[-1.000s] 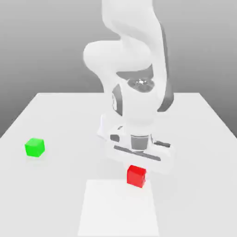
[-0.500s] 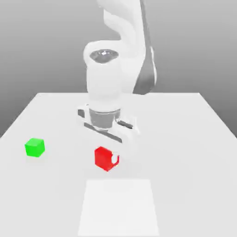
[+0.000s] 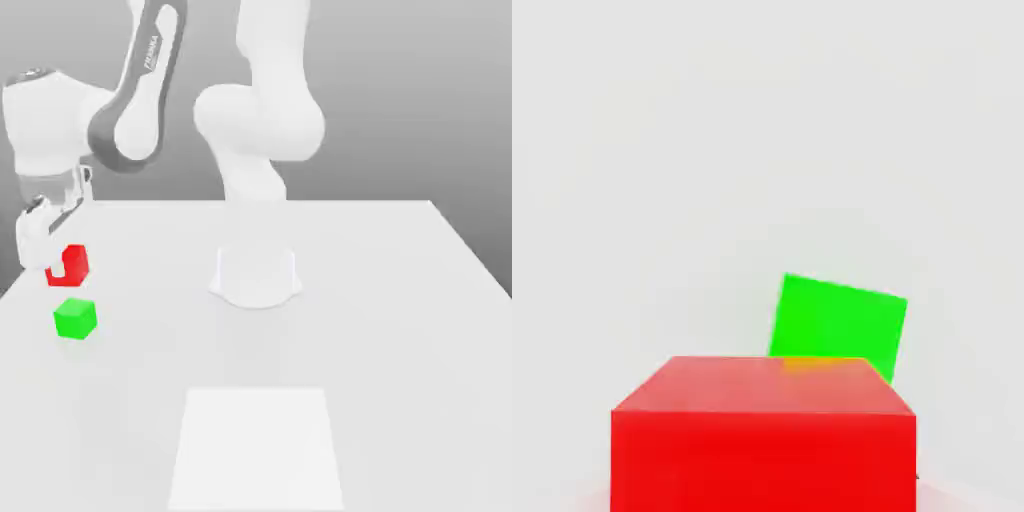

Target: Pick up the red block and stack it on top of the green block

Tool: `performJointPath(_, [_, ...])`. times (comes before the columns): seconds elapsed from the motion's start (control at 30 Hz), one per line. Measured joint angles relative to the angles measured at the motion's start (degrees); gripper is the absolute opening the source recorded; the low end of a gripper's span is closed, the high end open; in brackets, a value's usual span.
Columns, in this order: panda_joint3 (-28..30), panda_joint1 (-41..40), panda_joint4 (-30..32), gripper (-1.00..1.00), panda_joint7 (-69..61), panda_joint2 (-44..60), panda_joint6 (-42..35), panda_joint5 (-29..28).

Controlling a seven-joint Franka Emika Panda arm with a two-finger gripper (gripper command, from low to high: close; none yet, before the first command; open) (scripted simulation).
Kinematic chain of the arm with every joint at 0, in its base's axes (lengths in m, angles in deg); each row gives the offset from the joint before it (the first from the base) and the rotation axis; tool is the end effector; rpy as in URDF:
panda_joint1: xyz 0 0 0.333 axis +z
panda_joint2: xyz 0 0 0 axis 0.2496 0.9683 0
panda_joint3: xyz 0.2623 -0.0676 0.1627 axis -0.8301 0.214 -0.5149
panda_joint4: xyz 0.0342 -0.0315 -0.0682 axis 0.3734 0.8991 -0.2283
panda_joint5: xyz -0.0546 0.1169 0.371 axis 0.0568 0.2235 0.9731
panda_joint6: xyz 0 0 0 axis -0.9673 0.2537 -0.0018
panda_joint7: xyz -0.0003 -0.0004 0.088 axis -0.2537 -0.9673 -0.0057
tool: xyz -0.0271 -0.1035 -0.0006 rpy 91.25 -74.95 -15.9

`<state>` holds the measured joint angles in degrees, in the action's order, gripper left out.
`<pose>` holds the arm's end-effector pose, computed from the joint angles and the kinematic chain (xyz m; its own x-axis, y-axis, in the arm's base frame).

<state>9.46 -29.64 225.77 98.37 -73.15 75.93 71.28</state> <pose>0.1405 -0.3151 0.2479 -0.7846 -0.6199 -0.0138 -0.6200 0.7846 -0.0004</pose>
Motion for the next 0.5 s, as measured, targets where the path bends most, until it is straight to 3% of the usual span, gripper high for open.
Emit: performJointPath(0.5, [2.84, 5.77, -1.14, -1.0, -8.12, 8.42, 7.06, 11.7])
